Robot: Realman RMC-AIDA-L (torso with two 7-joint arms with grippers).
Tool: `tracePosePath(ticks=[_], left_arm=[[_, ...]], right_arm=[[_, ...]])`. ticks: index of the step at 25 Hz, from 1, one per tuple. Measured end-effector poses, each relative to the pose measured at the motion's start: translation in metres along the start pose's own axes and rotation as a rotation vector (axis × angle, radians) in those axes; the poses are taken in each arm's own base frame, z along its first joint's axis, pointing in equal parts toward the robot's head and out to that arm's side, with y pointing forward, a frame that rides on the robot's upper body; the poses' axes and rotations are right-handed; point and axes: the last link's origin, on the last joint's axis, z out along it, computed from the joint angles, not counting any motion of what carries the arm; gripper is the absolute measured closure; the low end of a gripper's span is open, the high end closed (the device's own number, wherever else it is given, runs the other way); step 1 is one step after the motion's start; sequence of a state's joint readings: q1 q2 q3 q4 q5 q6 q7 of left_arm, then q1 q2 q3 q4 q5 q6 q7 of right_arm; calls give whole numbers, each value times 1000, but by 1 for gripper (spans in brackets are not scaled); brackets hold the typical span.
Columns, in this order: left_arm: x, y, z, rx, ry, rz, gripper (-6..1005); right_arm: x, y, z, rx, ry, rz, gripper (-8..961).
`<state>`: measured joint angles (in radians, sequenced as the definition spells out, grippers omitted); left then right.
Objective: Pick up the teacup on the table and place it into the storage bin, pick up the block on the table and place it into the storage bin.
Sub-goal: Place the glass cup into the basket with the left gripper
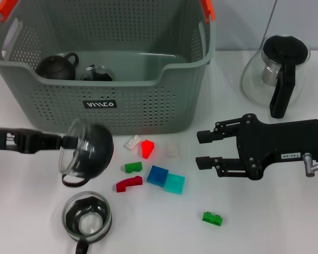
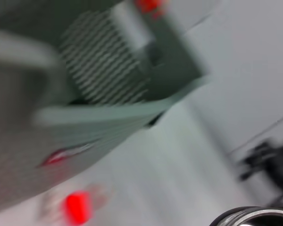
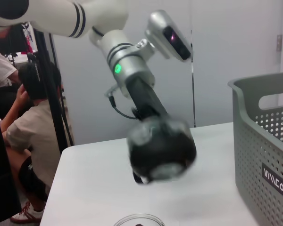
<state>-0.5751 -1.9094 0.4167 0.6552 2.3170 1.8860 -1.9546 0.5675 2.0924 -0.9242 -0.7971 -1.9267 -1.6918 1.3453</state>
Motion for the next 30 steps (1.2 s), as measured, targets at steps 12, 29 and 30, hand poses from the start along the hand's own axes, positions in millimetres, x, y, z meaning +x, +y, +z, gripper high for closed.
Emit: tracePosePath(ticks=[12,29,30], left_arm=[[73,44,-13,-294,324,84,948],[216,24,52,465,125,138,941],[217,22,60,513,91,161,941]], right_arm=[[2,2,-1,-3,0,-2,419],[5,19,-6,-46,-103,-108,418],[5,19,-6,-45,-103,-108,418]])
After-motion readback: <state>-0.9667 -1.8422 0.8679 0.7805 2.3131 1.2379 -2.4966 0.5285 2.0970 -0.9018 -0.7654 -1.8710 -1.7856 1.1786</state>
